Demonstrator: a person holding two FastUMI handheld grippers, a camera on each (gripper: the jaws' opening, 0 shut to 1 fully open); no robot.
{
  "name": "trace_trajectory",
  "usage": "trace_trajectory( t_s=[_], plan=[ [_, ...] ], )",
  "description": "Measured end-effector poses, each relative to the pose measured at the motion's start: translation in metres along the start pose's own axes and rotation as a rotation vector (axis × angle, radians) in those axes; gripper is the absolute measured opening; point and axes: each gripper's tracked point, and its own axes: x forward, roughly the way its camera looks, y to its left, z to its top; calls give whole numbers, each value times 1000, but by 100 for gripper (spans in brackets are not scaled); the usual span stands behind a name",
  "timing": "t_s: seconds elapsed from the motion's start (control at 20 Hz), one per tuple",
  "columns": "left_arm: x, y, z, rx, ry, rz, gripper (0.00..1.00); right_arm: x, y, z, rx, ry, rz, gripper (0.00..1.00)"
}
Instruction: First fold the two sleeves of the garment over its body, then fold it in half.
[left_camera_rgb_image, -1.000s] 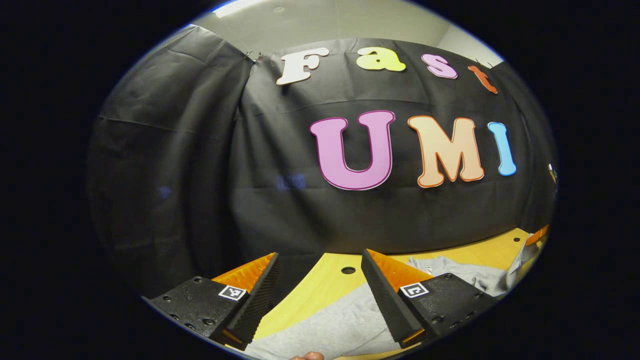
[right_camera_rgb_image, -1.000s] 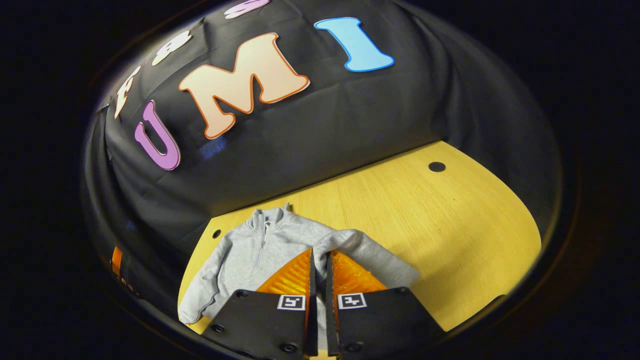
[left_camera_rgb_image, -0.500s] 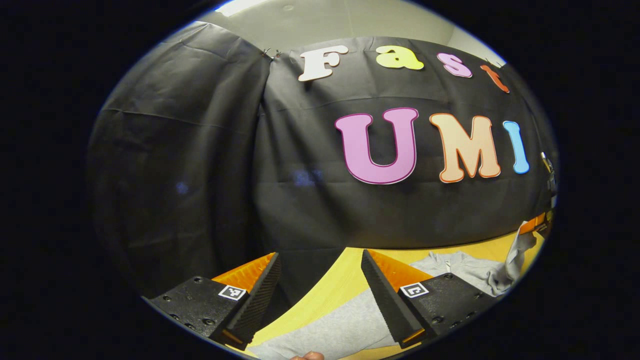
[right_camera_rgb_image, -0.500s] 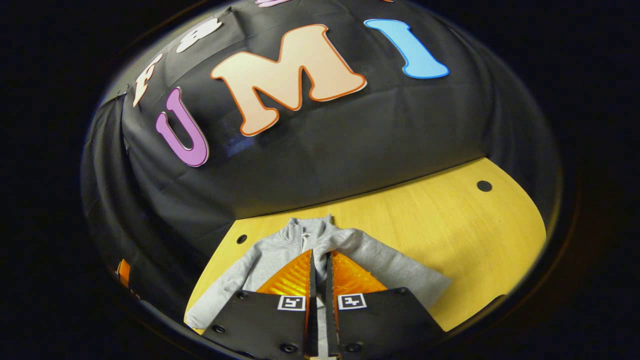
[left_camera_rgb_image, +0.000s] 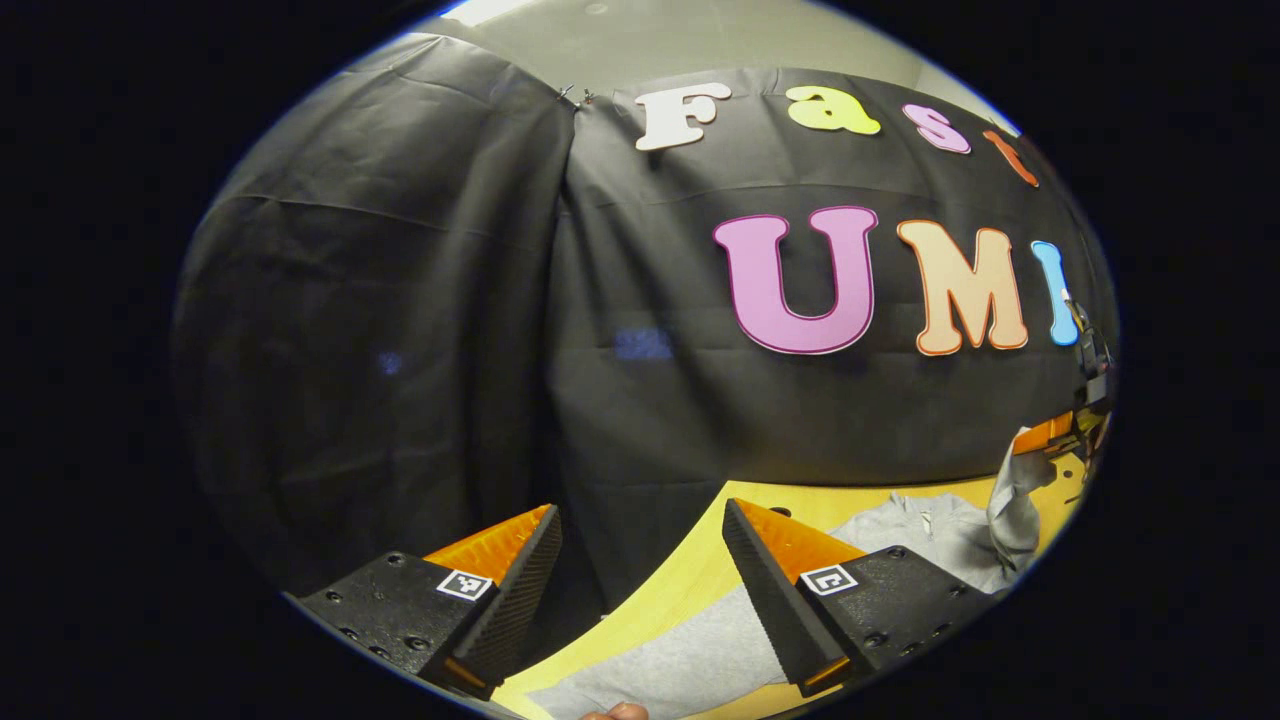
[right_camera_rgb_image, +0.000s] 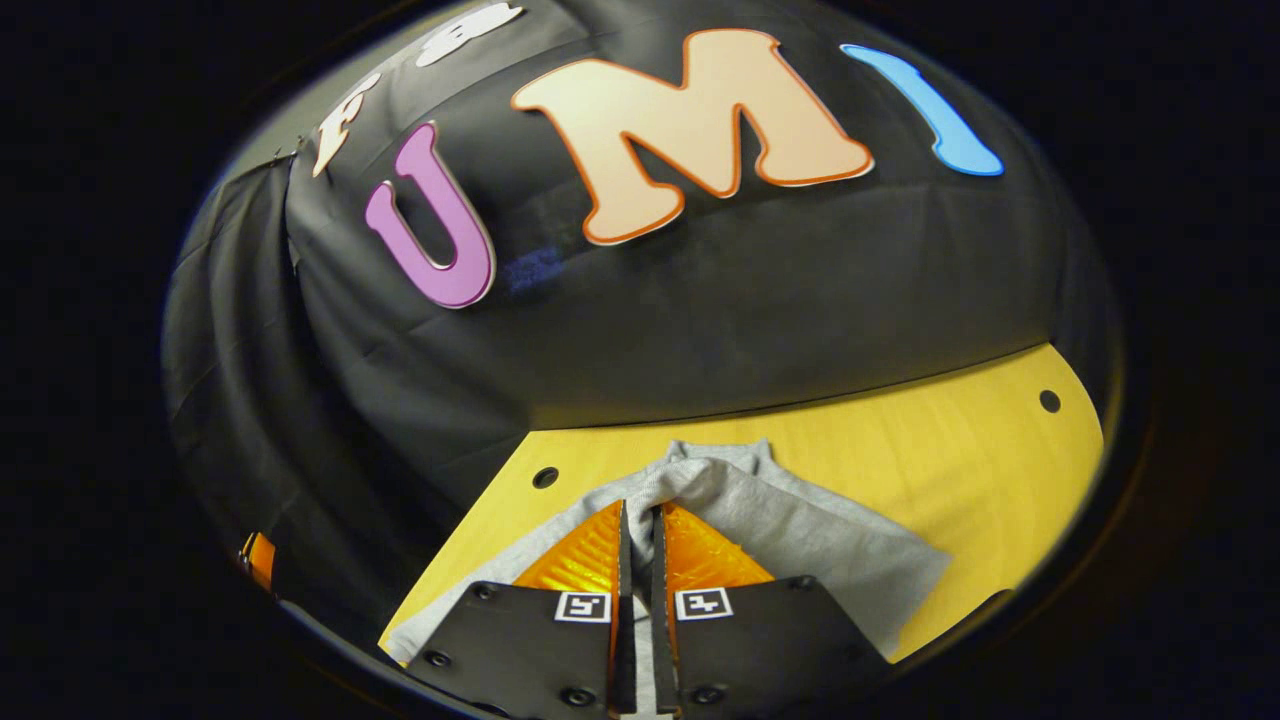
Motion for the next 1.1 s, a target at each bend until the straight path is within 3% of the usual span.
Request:
trace_trajectory(
  t_s=[0.4, 0.5, 0.55, 0.85, 0.9, 0.95, 1.05, 1.1],
  plan=[
    [-5, 38, -15, -1, 31, 46, 95, 62, 61, -55, -23, 119, 55, 9],
    [-7, 45, -20, 8, 44, 54, 95, 78, 72, -76, -43, 158, 50, 9],
    [-7, 49, -22, 13, 47, 57, 100, 85, 75, -86, -57, 176, 42, 9],
    [-15, 66, -45, 27, 109, 71, 95, 107, 75, -132, -33, 288, -24, 9],
    [-16, 68, -50, 24, 122, 72, 95, 110, 76, -136, -17, 293, -21, 17],
    [-15, 68, -53, 21, 136, 71, 100, 111, 77, -135, -10, 290, -19, 16],
    [-13, 69, -61, 17, 160, 68, 96, 109, 84, -134, 3, 285, 7, 16],
    [-12, 70, -66, 16, 170, 66, 100, 109, 89, -134, 3, 284, 18, 32]
  ],
)
